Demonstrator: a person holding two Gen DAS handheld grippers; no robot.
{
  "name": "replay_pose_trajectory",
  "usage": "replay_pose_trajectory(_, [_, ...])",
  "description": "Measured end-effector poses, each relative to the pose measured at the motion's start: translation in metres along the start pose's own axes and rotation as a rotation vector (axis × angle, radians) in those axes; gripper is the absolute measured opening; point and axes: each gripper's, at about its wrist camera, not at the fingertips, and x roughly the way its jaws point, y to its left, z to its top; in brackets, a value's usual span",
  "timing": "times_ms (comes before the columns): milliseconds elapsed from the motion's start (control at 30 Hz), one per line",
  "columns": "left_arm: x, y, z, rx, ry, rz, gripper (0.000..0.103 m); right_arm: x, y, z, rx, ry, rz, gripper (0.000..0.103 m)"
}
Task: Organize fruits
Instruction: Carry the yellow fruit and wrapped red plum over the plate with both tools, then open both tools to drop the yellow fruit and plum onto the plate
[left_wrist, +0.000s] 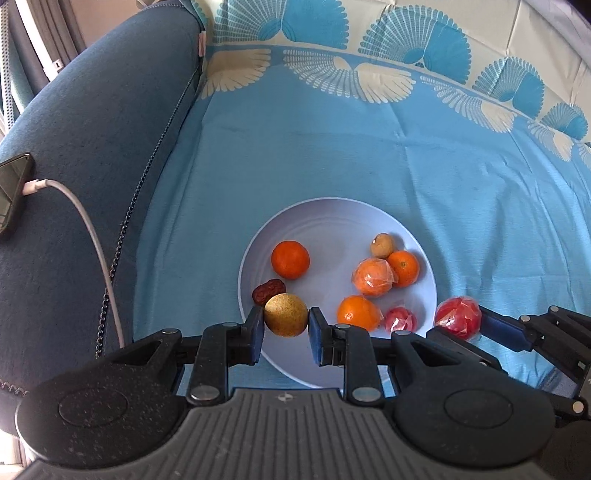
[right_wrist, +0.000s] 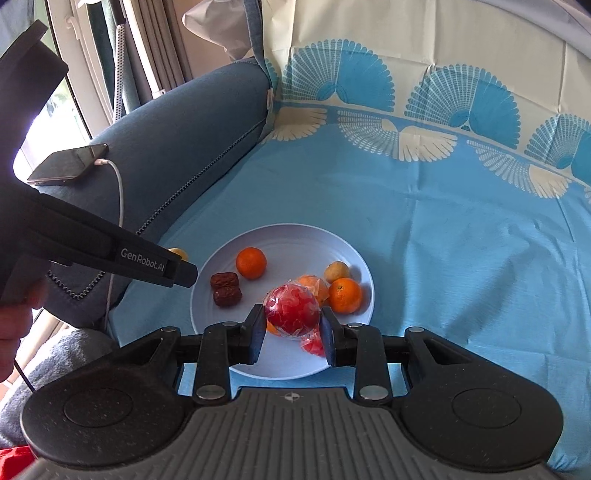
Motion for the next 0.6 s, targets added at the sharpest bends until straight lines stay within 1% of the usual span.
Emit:
replay_pose_trajectory(200, [0.043,-0.004,0.009,0.010,0.040,0.014,0.028,0.041,-0.007,-0.001,-0.017,0.049,-0.020,0.033])
replay_pose_trajectory(333, [0.065,-0.009,0.012,0.044,0.051,0.030,0.028,0.060,-0.008,-0.003,-0.037,0.072,-0.031,0.034])
replay_pose_trajectory(367, [0.068,-0.009,0.012,0.043,0.054,0.030,0.034,0.063,-0.007,-0.004,-0.047,0.078,-0.033,0.034])
replay_pose_trajectory(400, [0.069,-0.008,0.012,0.041,0.053,0.019,0.042,0.066,-0.007,-0.004,-0.061,0.085,-0.033,0.037])
replay_pose_trajectory(433, [0.068,-0.007,0.013,0.035,0.044,0.014,0.065,0.069,-0.006,-0.004,-0.073,0.090,-0.030,0.042])
replay_pose_trajectory(467, [0.064,-0.006,0.013,0.025,0.029,0.019,0.089,0.068,-0.005,-0.004,-0.079,0.086,-0.038,0.061])
replay_pose_trajectory(500, [0.058,-0.004,0.013,0.018,0.009,0.027,0.098,0.065,-0.004,-0.003,-0.082,0.077,-0.052,0.078])
replay_pose_trajectory(533, [0.050,-0.004,0.012,0.015,-0.019,0.032,0.103,0.061,-0.003,-0.003,-0.088,0.064,-0.064,0.084])
replay_pose_trajectory(567, [0.041,-0.003,0.011,0.018,-0.041,0.042,0.103,0.055,-0.003,-0.003,-0.097,0.052,-0.070,0.086])
replay_pose_trajectory(600, [0.034,-0.004,0.010,0.028,-0.039,0.049,0.103,0.049,-0.003,-0.003,-0.103,0.049,-0.068,0.087])
